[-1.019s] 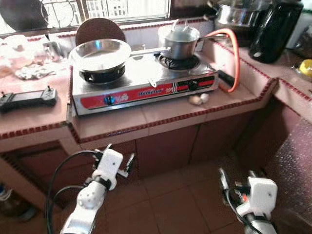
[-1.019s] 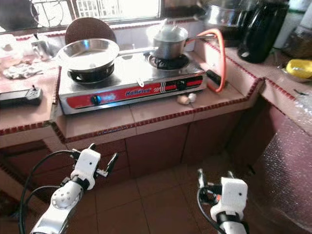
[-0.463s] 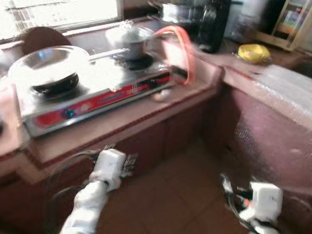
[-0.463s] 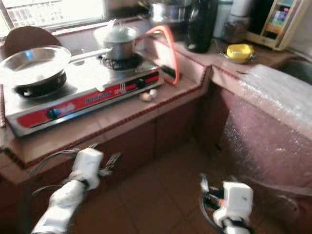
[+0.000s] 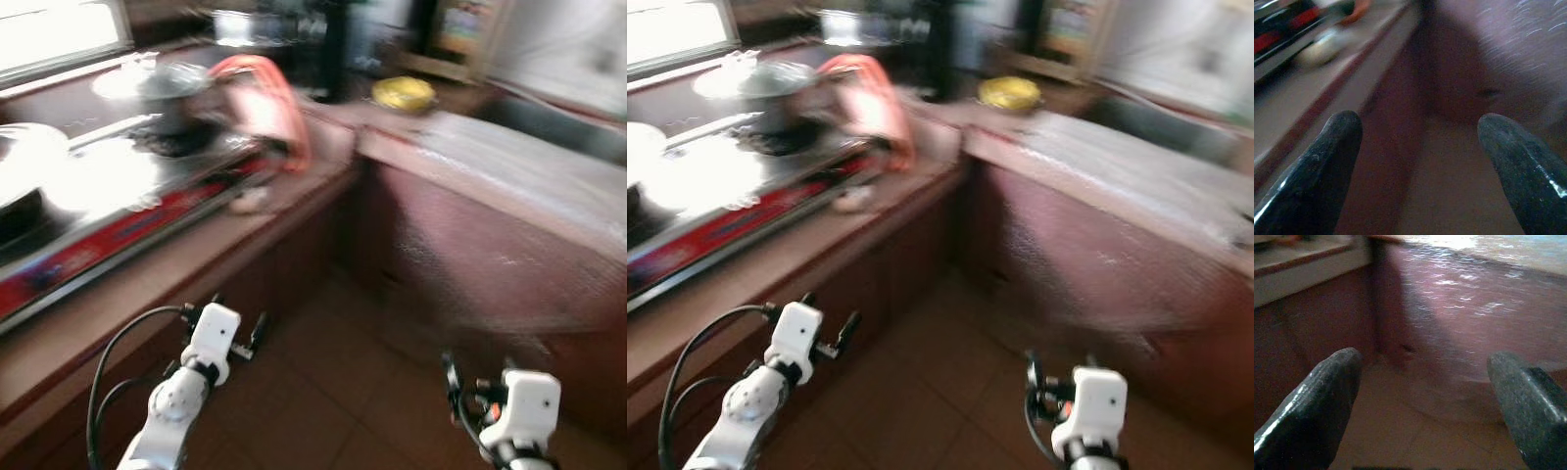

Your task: Kitchen organization

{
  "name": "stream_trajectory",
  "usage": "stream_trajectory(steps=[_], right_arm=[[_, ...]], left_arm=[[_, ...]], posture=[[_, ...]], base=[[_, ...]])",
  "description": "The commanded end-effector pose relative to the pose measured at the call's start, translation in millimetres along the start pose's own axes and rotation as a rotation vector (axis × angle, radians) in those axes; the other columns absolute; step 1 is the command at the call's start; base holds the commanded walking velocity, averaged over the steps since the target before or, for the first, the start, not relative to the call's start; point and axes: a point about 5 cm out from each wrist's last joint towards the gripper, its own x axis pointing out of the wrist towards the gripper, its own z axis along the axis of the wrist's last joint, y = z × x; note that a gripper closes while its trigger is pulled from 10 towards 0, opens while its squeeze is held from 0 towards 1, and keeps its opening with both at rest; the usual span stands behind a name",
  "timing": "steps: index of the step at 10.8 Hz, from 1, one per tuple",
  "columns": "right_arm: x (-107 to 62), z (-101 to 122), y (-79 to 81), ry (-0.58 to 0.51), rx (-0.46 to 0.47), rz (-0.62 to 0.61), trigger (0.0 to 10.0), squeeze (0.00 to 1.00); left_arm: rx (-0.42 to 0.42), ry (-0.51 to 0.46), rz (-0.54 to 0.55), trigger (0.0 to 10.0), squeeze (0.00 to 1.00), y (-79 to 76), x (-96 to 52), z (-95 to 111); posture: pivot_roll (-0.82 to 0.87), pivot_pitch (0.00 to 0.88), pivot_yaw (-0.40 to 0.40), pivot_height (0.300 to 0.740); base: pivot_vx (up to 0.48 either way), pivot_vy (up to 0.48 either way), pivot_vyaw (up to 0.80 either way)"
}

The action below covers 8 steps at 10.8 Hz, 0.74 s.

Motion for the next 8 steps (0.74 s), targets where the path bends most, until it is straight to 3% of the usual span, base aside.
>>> stream_trajectory(steps=[1,8], right_arm=[[0.6,2.1,1.2,-0.008,0.000,0.003,10.0,0.00],[1.0,2.8,3.5,-0.010,0.002,0.015,10.0,0.00]], left_arm=[[0.004,-0.012,-0.008,10.0,0.00,-0.9,-1.4,0.5],[0.016,-0.021,0.052,10.0,0.00,6.7,-6.4,1.7]], posture=[[-0.04,0.000,0.008,0.740],[-0.03,0.000,0.008,0.740]], base=[[0.000,0.000,-0.80],[0.000,0.000,-0.80]])
